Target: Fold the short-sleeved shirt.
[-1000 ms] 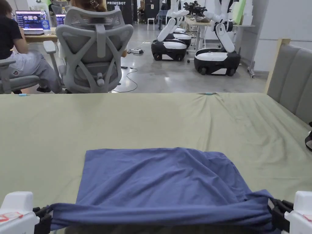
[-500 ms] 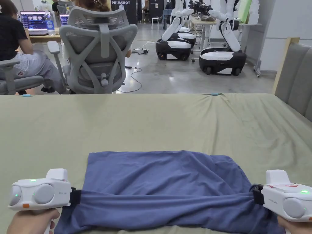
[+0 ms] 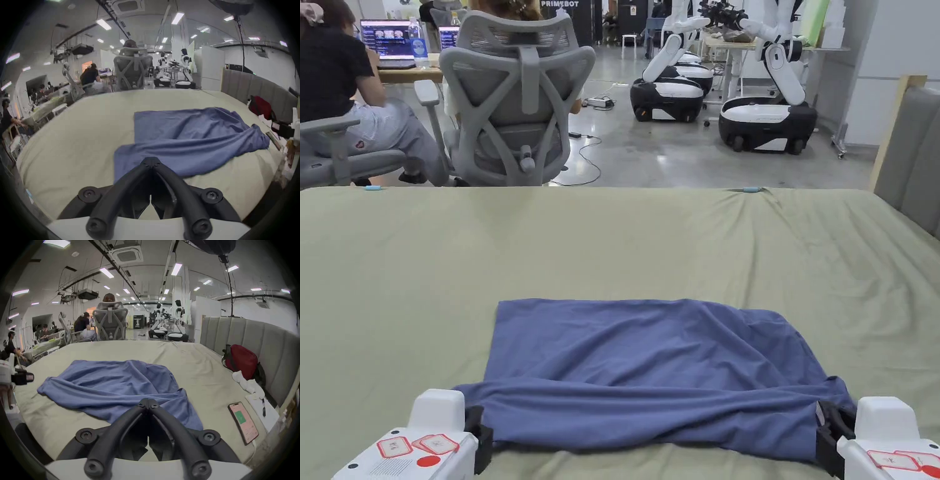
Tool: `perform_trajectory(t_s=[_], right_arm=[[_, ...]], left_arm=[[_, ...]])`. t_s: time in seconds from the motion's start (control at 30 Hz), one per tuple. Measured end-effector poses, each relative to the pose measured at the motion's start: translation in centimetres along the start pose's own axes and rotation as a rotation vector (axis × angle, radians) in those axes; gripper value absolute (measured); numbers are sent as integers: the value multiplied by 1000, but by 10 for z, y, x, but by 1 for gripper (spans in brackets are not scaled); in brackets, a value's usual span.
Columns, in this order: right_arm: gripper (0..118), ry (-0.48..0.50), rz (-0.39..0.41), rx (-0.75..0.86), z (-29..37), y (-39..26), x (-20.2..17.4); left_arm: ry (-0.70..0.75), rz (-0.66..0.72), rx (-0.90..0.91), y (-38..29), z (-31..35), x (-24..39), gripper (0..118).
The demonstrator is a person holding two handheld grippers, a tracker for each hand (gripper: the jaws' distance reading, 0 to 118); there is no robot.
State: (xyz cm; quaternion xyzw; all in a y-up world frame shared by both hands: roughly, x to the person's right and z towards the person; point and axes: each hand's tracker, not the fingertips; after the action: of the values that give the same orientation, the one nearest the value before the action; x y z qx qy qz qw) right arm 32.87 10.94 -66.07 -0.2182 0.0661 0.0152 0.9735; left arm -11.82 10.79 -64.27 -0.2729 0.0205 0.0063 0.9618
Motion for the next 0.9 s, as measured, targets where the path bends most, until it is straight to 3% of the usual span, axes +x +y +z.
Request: perform_trajectory(t_s=[0.13,0.27,0.3,0.33,0.37,0.4,0.43,0.5,0.6,0.63,0.7,0.8,0.83,0.87,0.9], right_arm=[[0,-7,8,3,2,3,0],[0,-9,11,-6,0,5,3],[0,-10,11,-9,0,5,4],[0,-10,10,-14,-2,5,6],[0,-11,10,-18,-3,5,7],[0,-15,13,-21,-4,5,7],[0,-19,16,-24,-4,4,9],[0,-28,17,-36,-7,4,13],[0,-56,22,-64,-13,1,25],[0,-72,18,-76,-16,-1,30],[0,-103,-14,-111,-22,-4,43],[1,-122,-37,-139,-37,-7,55],[10,-117,-41,-140,-41,-8,57],[35,-104,-54,-148,-45,-9,62],[85,-89,-66,-171,-53,-10,64]], left_arm=[[64,50,-89,-7,-11,-20,0],[33,159,-97,-15,-27,-39,2],[40,158,-109,-15,-34,-40,31],[56,158,-130,-14,-42,-39,72],[77,147,-151,-13,-52,-37,104],[82,140,-145,-12,-58,-36,115],[82,137,-140,-10,-65,-34,104],[84,119,-163,-9,-84,-29,72],[92,28,-297,-12,-109,-22,62],[96,-15,-258,-7,-105,-19,52],[37,-119,-239,-2,-95,-7,7],[47,-231,-262,-5,-89,8,7],[63,-234,-248,-4,-87,8,7],[65,-224,-235,0,-83,6,7],[72,-211,-214,4,-78,2,7]])
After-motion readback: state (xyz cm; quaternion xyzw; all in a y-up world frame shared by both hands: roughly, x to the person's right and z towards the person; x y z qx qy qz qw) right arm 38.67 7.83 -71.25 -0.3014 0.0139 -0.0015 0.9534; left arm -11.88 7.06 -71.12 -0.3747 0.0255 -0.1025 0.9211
